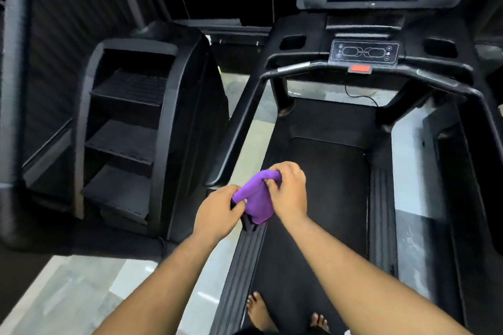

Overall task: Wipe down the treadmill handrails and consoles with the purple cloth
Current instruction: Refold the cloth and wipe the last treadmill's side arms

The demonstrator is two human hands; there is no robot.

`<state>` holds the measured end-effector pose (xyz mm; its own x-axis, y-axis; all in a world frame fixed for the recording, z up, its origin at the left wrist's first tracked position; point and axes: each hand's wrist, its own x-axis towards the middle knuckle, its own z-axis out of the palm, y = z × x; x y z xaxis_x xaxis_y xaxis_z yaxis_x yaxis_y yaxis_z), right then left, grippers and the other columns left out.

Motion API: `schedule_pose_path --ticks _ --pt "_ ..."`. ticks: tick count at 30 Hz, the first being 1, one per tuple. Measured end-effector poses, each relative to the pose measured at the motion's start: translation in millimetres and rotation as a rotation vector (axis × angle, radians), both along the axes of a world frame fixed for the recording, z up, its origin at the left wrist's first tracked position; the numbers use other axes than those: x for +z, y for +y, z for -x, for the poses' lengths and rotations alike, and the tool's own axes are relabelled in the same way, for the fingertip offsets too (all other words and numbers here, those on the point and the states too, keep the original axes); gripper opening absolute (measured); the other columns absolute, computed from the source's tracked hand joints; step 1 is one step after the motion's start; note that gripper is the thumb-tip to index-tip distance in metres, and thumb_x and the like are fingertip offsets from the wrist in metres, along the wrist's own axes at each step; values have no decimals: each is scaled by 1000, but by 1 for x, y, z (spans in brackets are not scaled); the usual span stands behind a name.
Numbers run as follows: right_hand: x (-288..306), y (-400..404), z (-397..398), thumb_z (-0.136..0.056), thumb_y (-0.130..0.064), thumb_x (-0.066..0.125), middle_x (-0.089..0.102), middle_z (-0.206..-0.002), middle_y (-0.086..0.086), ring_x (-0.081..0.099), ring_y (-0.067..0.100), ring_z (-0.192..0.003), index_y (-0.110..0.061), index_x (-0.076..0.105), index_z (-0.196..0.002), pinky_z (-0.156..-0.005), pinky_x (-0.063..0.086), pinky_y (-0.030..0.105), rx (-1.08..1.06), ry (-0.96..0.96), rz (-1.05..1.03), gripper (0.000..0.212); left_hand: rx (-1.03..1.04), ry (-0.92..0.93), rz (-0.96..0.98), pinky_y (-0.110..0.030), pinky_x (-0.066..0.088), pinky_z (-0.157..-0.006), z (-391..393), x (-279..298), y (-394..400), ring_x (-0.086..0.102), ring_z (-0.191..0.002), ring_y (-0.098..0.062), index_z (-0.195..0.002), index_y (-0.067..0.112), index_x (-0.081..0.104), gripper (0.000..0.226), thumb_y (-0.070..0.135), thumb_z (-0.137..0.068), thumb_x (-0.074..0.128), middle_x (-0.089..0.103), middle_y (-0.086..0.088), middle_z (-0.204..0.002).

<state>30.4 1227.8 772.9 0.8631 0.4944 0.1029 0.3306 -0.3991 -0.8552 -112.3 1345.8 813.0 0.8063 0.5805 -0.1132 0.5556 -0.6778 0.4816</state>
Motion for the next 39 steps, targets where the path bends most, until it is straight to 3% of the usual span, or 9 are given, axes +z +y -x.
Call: schedule_pose_path --ticks 9,12,16,23,26,28,31,34,39 --pt "-25 134 6 -90 -13 67 42 -144 -2 40 18 -133 -20 52 -131 -108 43 41 -211 118 -148 44 80 -69 19 -35 45 -67 -17 -24 87 60 -75 -10 -93 33 56 9 29 -97 63 64 13 -82" --pt "-60 171 15 -99 -47 56 22 -166 4 27 25 -151 -30 20 -160 -120 33 48 -57 439 -79 73 108 54 28 -41 50 -73 -18 -47 110 60 -77 -17 -94 26 56 8 31 -97 62 63 9 -83" --pt "-97 193 38 -83 -86 44 -5 -171 -14 2 14 -158 -56 -17 -153 -127 18 50 59 678 -224 98 175 -106 296 -37 54 -82 -10 -64 131 65 -90 -10 -100 31 64 9 25 -96 58 68 9 -97" --pt "-140 209 5 -94 -66 51 11 -167 -28 10 5 -156 -56 16 -156 -128 16 42 26 813 -474 72 197 -192 332 3 30 -96 -58 -72 139 43 -125 17 -143 24 50 49 40 -98 40 47 13 -142" --pt "-174 212 -9 -81 -80 58 36 -163 -11 28 16 -153 -48 39 -152 -125 25 46 -8 1096 -510 80 144 -80 262 -7 18 -113 -81 -81 144 26 -144 12 -159 23 35 66 51 -100 36 32 13 -162" --pt "-160 216 -8 -76 -86 58 32 -165 -12 26 13 -154 -42 33 -157 -126 22 43 -81 1087 -446 96 107 -46 255 -16 13 -121 -94 -84 146 14 -148 15 -163 27 26 72 60 -99 33 21 18 -167" --pt "-120 222 0 -89 -76 46 11 -168 -23 9 1 -155 -43 13 -162 -128 12 36 -104 882 -480 86 126 -98 353 -29 15 -127 -116 -86 149 14 -150 12 -163 30 22 76 65 -96 32 17 21 -167" --pt "-115 240 -49 -91 -73 45 17 -168 -20 16 7 -156 -72 21 -145 -127 19 47 -96 801 -563 59 179 -148 437 -38 19 -129 -138 -88 155 18 -152 7 -164 28 19 79 64 -96 34 19 16 -169" --pt "-135 271 -142 -87 -80 46 15 -169 -17 14 7 -156 -74 25 -142 -128 14 50 -40 822 -595 58 47 -72 248 -47 11 -130 -175 -97 165 5 -156 1 -165 25 13 75 61 -101 26 11 14 -171"
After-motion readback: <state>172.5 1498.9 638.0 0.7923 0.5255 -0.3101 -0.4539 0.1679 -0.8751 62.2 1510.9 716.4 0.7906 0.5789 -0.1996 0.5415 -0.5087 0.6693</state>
